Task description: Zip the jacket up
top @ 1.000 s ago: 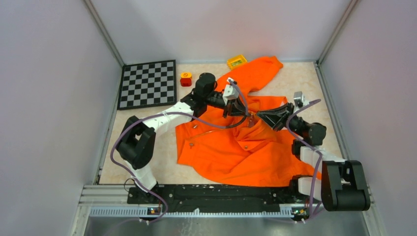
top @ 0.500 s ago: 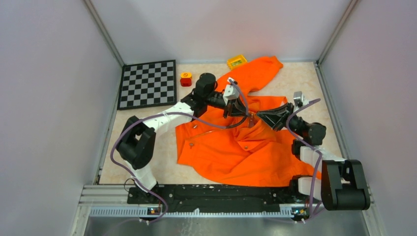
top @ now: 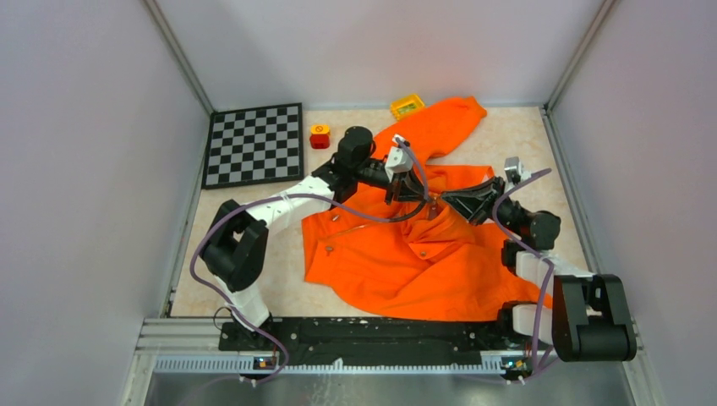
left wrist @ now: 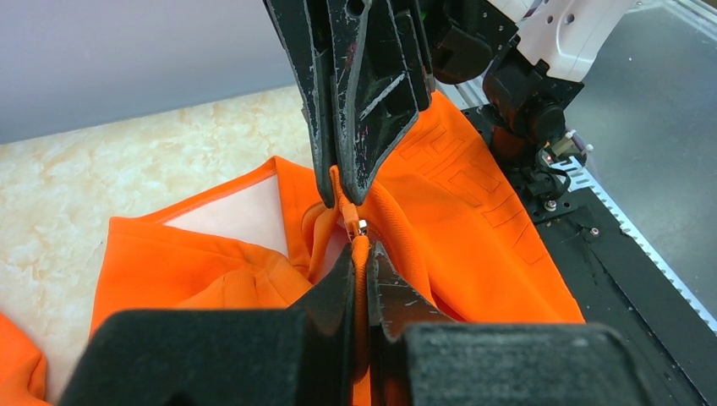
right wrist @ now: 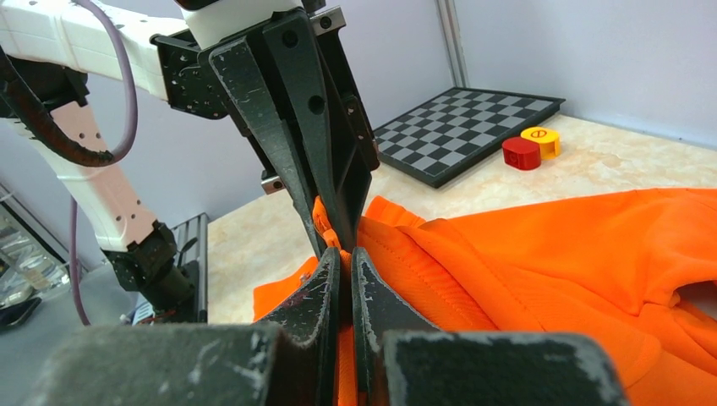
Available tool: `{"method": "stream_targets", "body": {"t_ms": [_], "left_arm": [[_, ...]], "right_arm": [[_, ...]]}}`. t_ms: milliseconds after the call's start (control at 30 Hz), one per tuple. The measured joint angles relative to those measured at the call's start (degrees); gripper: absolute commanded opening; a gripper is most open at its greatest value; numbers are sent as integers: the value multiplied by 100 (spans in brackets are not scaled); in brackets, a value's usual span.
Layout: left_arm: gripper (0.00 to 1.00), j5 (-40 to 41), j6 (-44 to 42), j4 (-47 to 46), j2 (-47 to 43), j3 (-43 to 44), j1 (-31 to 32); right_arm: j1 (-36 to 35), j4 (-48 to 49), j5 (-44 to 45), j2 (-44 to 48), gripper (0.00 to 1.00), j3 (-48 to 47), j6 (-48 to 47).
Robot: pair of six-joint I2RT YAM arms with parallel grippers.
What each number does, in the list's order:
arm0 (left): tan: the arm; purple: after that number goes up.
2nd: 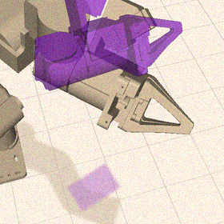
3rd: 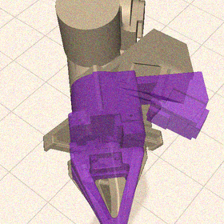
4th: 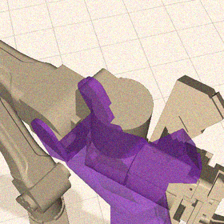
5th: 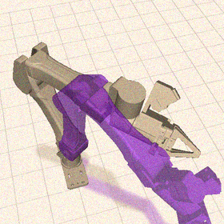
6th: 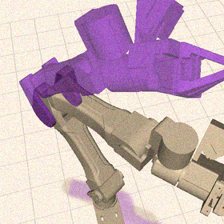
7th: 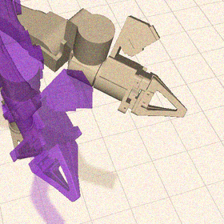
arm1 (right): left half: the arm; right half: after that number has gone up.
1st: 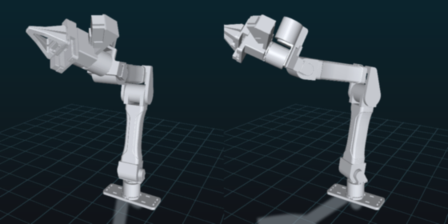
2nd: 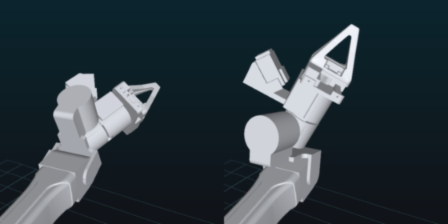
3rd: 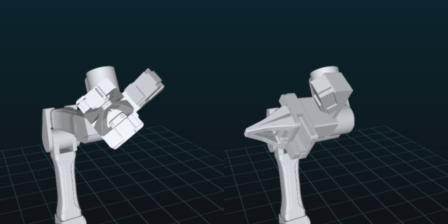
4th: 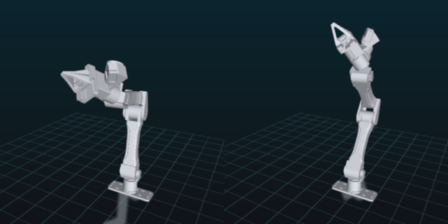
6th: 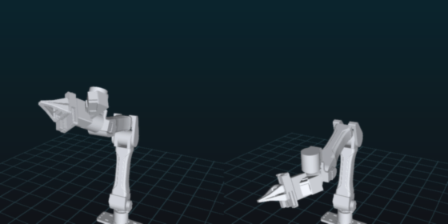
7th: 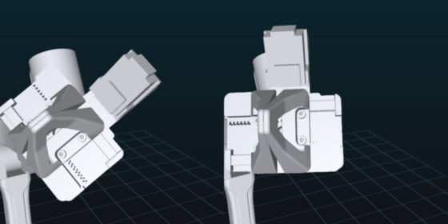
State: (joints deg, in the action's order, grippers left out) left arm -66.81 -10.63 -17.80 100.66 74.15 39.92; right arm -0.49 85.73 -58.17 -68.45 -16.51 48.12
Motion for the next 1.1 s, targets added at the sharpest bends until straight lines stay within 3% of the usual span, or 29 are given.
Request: {"method": "stream_targets", "body": {"t_ms": [600, 1100], "left_arm": [[0, -214, 321, -81, 144, 160, 20], [0, -223, 1888, -2382, 313, -404, 15]], "right_arm": [[4, -2, -13, 170, 0, 0, 282], [-11, -7, 315, 365, 0, -13, 662]]}}
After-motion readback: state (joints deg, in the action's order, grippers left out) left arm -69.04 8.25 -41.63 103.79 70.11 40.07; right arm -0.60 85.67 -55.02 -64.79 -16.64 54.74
